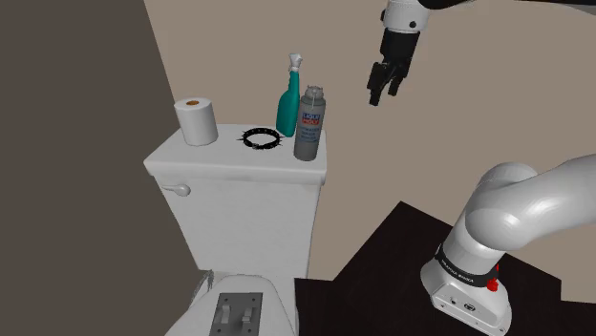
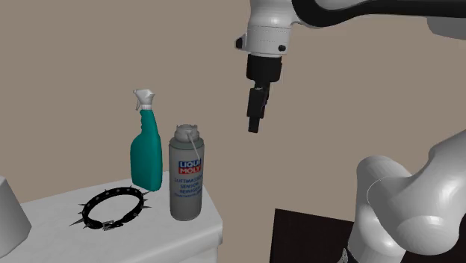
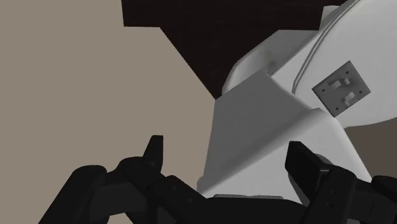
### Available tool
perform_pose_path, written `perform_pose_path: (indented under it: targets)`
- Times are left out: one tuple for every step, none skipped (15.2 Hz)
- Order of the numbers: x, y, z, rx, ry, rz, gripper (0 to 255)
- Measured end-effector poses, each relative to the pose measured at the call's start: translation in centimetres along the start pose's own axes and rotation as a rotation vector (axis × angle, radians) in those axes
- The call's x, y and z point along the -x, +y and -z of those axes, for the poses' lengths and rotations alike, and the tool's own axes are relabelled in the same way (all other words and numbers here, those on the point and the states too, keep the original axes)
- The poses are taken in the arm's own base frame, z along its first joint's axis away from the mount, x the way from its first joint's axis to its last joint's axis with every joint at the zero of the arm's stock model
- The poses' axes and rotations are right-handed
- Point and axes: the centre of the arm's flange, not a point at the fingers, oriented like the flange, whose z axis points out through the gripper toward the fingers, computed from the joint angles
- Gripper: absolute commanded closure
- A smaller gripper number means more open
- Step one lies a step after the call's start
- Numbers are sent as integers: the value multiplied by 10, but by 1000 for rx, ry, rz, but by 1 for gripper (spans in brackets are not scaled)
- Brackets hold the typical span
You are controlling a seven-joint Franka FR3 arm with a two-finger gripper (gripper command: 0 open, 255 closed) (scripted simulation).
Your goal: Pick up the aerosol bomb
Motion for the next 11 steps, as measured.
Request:
perform_pose_path:
  targets:
    - [0, 0, 0, 0, 0, 0, 0]
    - [-4, -4, 2, 3, 0, -3, 0]
    - [-8, -12, 5, 6, 0, -8, 0]
    - [-14, -22, 8, 11, 0, -14, 0]
    - [-21, -35, 10, 16, 1, -20, 0]
    - [-28, -43, 13, 21, 1, -27, 0]
    - [-37, -54, 16, 26, 1, -33, 0]
    - [-43, -65, 21, 31, 1, -41, 0]
    - [-53, -76, 24, 36, 1, -47, 0]
    - [-60, -88, 27, 41, 1, -54, 0]
    - [-66, -99, 28, 46, 1, -61, 0]
